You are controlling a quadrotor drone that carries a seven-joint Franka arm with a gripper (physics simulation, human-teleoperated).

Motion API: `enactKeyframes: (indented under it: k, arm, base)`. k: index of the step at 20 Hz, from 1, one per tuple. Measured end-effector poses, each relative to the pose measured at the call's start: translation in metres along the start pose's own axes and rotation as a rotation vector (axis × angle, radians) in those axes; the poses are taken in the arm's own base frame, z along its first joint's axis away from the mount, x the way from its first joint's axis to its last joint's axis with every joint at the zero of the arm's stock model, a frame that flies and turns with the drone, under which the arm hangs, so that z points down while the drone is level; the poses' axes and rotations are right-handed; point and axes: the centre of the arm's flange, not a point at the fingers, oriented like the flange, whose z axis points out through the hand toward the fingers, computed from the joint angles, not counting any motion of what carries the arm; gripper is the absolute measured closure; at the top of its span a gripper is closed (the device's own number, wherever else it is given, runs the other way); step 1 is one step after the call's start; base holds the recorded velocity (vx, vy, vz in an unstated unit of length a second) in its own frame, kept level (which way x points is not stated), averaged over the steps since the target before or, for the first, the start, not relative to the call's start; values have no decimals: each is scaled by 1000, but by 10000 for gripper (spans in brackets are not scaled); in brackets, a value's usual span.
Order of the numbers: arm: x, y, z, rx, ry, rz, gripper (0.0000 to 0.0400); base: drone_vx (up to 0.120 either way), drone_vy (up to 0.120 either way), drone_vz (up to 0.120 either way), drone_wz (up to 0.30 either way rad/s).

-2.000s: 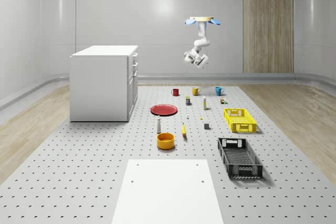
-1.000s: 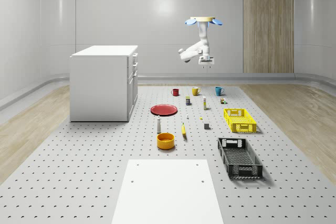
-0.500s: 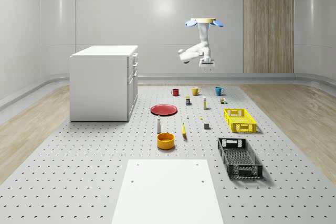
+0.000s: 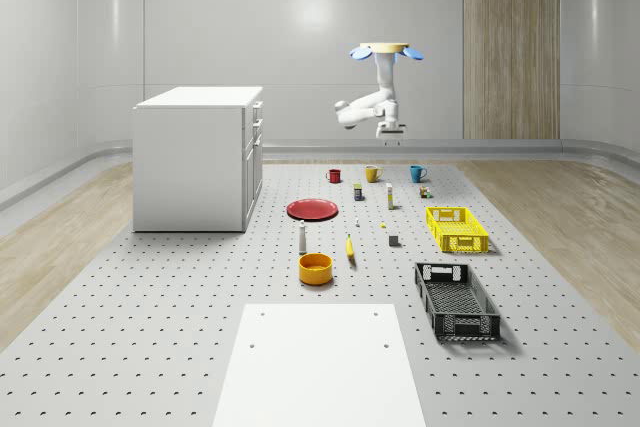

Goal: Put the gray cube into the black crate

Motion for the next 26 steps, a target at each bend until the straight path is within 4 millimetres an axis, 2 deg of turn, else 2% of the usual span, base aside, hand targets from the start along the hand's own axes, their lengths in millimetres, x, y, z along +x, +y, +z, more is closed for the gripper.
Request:
enactKeyframes:
  k: [18,26]
  arm:
    - [0,0,0,0,0,0,0]
    - [0,0,0,0,0,0,0]
  base:
    - [120,0,0,0]
    - [120,0,-115,0]
